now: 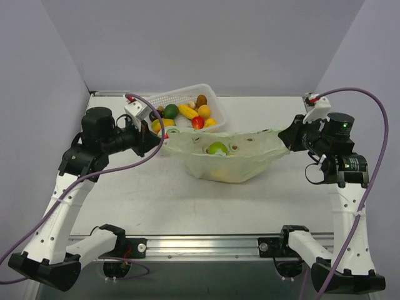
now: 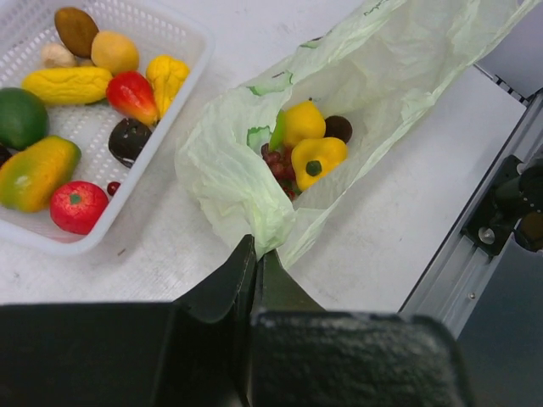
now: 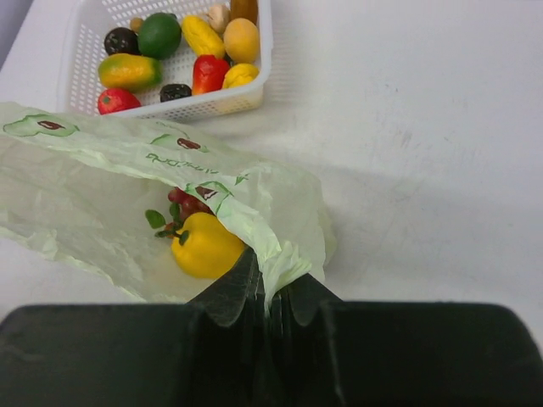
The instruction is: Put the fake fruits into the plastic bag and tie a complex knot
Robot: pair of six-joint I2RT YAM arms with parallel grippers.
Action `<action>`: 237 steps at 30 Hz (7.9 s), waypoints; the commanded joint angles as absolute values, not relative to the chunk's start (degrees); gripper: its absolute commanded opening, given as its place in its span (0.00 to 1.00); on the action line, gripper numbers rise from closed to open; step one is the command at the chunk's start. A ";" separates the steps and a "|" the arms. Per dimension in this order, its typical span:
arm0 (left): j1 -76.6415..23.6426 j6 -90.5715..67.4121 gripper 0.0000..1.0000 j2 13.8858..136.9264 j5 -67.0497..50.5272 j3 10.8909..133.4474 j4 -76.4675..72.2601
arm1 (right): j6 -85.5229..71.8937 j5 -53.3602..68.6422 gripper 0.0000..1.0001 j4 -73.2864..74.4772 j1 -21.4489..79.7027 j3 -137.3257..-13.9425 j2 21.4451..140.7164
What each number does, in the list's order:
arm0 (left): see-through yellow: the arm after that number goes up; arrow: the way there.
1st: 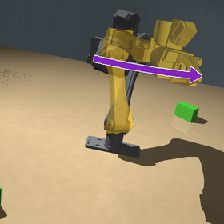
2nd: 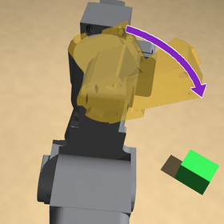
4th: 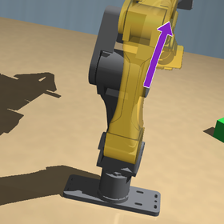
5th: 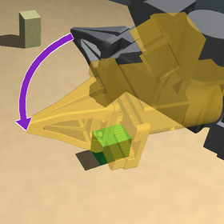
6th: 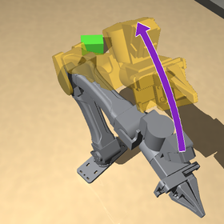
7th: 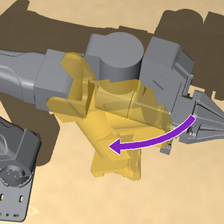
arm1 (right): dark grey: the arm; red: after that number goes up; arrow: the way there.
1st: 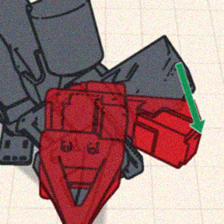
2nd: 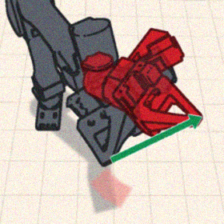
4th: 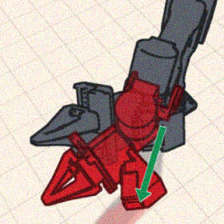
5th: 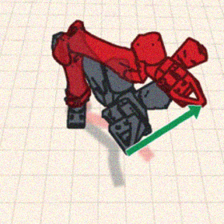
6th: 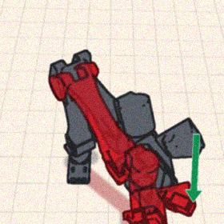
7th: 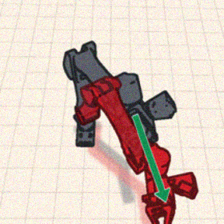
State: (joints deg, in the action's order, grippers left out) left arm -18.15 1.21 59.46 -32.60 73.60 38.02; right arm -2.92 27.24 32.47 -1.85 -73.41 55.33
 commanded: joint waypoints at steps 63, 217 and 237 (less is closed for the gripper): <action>-72.32 50.62 0.98 73.81 7.12 84.83 41.77 | -2.11 35.33 0.00 34.98 7.21 -71.81 56.78; -59.76 40.06 0.97 75.23 -2.50 63.29 7.14 | -10.99 53.79 0.00 2.46 8.09 -46.23 50.98; -53.44 29.72 0.04 81.47 -18.72 69.17 15.46 | -2.65 62.21 0.55 5.54 4.84 -44.91 47.82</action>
State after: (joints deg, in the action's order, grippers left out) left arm -54.85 36.05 80.86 -12.34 65.54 11.44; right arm -6.74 56.53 5.80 6.57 -43.70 50.06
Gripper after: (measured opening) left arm 0.067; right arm 0.472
